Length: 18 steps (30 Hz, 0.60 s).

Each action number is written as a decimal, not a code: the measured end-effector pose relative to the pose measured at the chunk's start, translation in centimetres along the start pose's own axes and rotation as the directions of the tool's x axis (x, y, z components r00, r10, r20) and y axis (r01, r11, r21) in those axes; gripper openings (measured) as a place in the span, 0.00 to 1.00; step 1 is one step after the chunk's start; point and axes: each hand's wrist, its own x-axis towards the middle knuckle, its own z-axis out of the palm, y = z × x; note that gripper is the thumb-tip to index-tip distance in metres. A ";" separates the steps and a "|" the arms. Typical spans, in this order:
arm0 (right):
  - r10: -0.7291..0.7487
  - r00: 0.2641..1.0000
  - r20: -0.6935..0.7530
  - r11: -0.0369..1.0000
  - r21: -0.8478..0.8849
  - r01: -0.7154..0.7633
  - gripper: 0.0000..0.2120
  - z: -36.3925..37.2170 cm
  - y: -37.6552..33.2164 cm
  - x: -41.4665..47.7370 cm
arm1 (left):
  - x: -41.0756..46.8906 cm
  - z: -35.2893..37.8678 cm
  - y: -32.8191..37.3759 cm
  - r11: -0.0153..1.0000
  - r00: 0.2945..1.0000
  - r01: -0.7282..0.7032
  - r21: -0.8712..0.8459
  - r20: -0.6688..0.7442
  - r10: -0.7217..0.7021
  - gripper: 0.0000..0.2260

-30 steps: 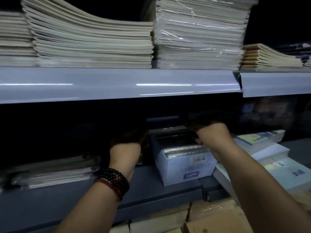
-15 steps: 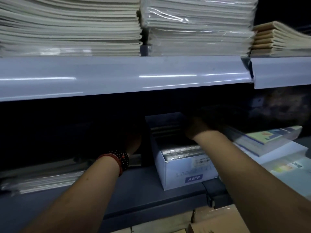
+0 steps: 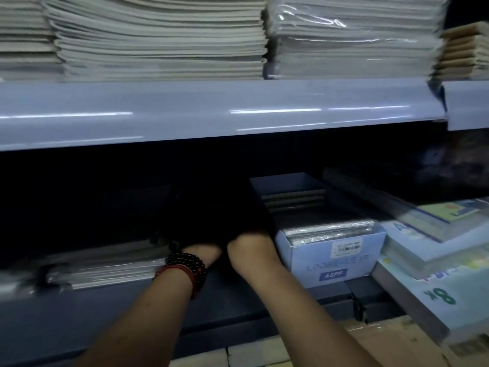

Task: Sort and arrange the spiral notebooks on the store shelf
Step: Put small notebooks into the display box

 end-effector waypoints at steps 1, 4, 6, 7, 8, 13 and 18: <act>0.020 1.000 0.017 1.000 0.002 -0.020 0.21 0.7 0.6 0.5 | 0.7 0.3 -0.2 0.999 0.999 -0.024 -0.024 -0.026 0.024 0.18; 0.059 0.997 0.040 0.997 0.048 -0.061 0.14 1.7 1.0 0.7 | 0.2 0.4 0.2 0.999 0.998 -0.001 -0.046 -0.061 -0.002 0.17; 0.075 0.997 -0.012 0.990 0.124 -0.073 0.11 1.9 1.2 0.6 | 0.6 0.5 0.0 0.987 0.999 -0.007 -0.160 -0.047 0.000 0.16; 0.081 0.996 -0.047 0.983 0.167 -0.073 0.10 2.0 1.3 0.5 | 0.7 0.5 0.0 0.975 0.998 0.003 -0.222 -0.063 -0.017 0.16; 0.091 0.994 -0.065 0.976 0.202 -0.076 0.10 2.0 1.2 0.4 | 0.4 0.4 0.1 0.963 0.996 0.006 -0.269 -0.084 -0.030 0.15; 0.091 0.980 -0.177 0.942 0.335 -0.026 0.16 2.0 0.7 -0.4 | -0.5 0.1 0.6 0.962 0.976 -0.016 -0.273 -0.213 -0.045 0.17; 0.187 0.958 -0.220 0.886 0.459 -0.068 0.14 1.4 0.9 -2.6 | -2.9 0.6 0.6 0.723 0.898 -0.092 -0.685 -0.370 -0.237 0.17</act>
